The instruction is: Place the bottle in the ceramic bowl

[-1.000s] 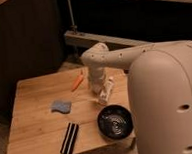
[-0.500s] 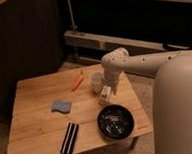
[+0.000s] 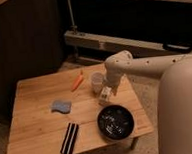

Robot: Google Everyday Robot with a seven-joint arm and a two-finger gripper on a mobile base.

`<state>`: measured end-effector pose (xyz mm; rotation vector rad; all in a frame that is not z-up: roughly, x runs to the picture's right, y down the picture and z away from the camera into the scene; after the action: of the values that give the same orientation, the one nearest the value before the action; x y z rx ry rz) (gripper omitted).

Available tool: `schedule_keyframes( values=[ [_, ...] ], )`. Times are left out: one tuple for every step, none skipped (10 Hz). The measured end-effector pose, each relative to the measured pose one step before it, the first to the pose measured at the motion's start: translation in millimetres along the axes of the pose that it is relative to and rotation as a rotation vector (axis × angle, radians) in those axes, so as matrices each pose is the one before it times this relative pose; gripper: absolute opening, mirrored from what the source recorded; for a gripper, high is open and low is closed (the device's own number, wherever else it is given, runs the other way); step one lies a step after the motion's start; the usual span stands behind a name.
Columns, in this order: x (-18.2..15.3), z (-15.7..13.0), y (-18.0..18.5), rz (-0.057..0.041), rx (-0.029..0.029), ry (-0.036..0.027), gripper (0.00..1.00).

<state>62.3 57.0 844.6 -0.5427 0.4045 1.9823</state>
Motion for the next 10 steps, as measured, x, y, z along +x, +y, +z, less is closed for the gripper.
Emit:
schedule_keyframes(
  values=[
    [-1.18, 0.3, -0.8, 0.00059, -0.00505, -0.00208, 0.65],
    [-0.74, 1.53, 0.99, -0.00124, -0.00276, 0.00165, 0.65],
    [0.29, 2.61, 2.75, -0.00436, -0.00178, 0.00313, 0.65],
    [1.24, 4.18, 3.44, -0.00521, -0.00265, 0.00555, 0.65],
    [-0.17, 3.04, 0.17, -0.00116, -0.00093, 0.00249, 0.65],
    [-0.05, 4.11, -0.95, -0.00027, 0.00139, 0.0046, 0.65],
    [0.47, 5.42, 0.32, -0.00191, 0.00515, 0.00659, 0.65],
    [1.14, 7.05, 1.7, -0.00412, 0.0076, 0.00885, 0.65],
    [0.02, 5.23, -1.74, 0.00183, 0.00496, 0.0066, 0.65],
    [-0.32, 5.29, -3.68, 0.00334, 0.00508, 0.00706, 0.65]
  ],
)
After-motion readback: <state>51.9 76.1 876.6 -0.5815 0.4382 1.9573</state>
